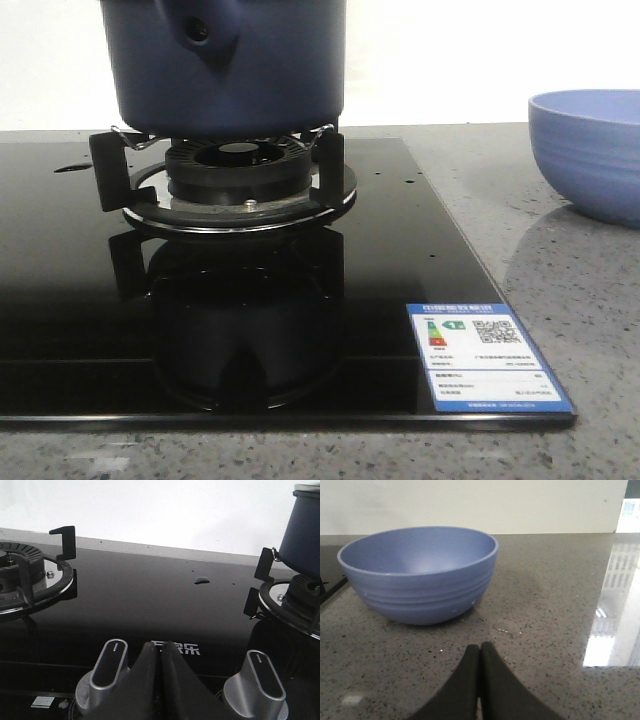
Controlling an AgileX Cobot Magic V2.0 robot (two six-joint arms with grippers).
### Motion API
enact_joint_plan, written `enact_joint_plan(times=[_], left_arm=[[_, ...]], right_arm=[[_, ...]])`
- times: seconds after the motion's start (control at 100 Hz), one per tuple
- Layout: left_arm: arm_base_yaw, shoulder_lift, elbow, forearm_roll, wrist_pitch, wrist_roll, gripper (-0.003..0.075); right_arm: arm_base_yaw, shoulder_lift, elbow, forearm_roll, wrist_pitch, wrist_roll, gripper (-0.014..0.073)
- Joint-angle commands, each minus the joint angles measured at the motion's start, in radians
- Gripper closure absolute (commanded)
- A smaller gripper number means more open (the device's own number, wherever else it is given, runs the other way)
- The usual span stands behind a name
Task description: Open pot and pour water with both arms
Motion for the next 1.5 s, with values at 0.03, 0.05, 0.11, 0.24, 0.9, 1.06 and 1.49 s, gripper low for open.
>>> enact_joint_plan(times=[0.03,0.05,0.11,0.24,0.9,1.06,1.49], left_arm=[[-0.005,-0.026,0.034,-0.008,-0.077,0.0,0.0741],[-0.005,-0.026,0.034,-0.008,-0.077,0.0,0.0741],[-0.005,-0.026,0.034,-0.008,-0.077,0.0,0.0741],[-0.005,-0.026,0.034,-0.008,-0.083,0.0,0.0741],[-0.005,-0.026,0.034,-0.161,-0.109,0.0,0.0741],[-0.005,-0.026,0.034,-0.268,-0.129,0.0,0.0741],[-0.005,-0.026,0.011,-0.697,-0.178,0.0,0.0741]], right_arm=[[0.0,-0.017,0.024,-0.011,-0.078,-0.002,0.0636],[0.0,-0.017,0.024,-0.011,-0.078,-0.002,0.0636],[0.0,-0.017,0.024,-0.011,-0.078,-0.002,0.0636],[0.0,-0.017,0.024,-0.011,-0.078,-0.002,0.0636],[0.0,-0.017,0.024,0.115,-0.123,-0.002,0.0636],[0.0,-0.017,0.024,0.23,-0.123,-0.002,0.0636],[0.0,-0.017,-0.024,0.602,-0.113,-0.002,0.0636]])
